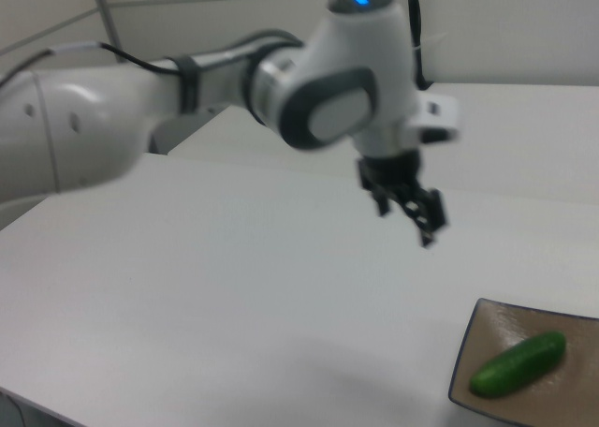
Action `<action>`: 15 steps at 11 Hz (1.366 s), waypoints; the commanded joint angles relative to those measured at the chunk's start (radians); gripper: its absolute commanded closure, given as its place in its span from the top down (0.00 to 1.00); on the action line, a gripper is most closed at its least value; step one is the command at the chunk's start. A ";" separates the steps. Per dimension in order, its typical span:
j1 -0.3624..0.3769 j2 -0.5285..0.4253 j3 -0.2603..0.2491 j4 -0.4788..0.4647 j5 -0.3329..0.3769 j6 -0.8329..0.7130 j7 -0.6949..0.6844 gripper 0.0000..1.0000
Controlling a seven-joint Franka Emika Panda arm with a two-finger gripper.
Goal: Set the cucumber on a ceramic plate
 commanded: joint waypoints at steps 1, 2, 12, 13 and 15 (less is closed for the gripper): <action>0.179 -0.090 -0.005 -0.039 -0.125 -0.183 0.156 1.00; 0.225 -0.114 -0.005 -0.042 -0.134 -0.225 0.170 1.00; 0.495 -0.227 -0.002 -0.136 -0.116 -0.163 0.214 1.00; 0.495 -0.242 -0.002 -0.165 -0.116 -0.129 0.207 1.00; 0.495 -0.247 -0.002 -0.176 -0.114 -0.128 0.207 1.00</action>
